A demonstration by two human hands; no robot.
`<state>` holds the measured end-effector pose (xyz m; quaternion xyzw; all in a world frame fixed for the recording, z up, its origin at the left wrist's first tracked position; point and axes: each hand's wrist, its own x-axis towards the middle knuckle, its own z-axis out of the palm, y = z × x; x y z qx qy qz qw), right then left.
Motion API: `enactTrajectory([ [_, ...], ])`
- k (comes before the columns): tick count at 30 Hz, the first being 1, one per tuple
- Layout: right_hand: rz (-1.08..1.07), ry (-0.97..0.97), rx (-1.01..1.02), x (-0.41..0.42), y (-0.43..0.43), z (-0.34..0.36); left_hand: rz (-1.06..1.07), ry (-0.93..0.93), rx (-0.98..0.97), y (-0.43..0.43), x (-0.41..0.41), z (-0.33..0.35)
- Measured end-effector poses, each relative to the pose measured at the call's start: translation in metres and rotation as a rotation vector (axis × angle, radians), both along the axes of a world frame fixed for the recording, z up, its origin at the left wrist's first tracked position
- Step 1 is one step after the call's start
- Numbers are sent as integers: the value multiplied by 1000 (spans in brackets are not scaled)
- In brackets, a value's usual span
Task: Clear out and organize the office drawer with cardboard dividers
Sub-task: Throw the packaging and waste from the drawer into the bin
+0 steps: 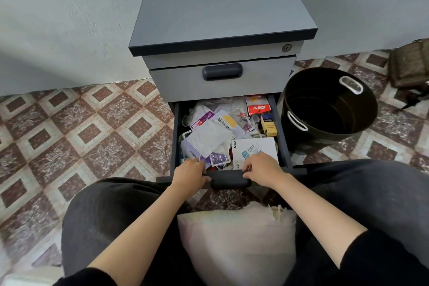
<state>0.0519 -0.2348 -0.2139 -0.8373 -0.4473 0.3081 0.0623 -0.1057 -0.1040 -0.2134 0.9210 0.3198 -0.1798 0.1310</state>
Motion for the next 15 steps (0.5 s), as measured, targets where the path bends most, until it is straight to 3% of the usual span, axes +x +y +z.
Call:
enactTrajectory([
  [6, 23, 70, -84, -7, -6, -1, -4, 83, -80, -4, -8, 4],
  [15, 1, 166, -107, 3, -1, -6, 16, 63, -171, 2, -8, 2],
])
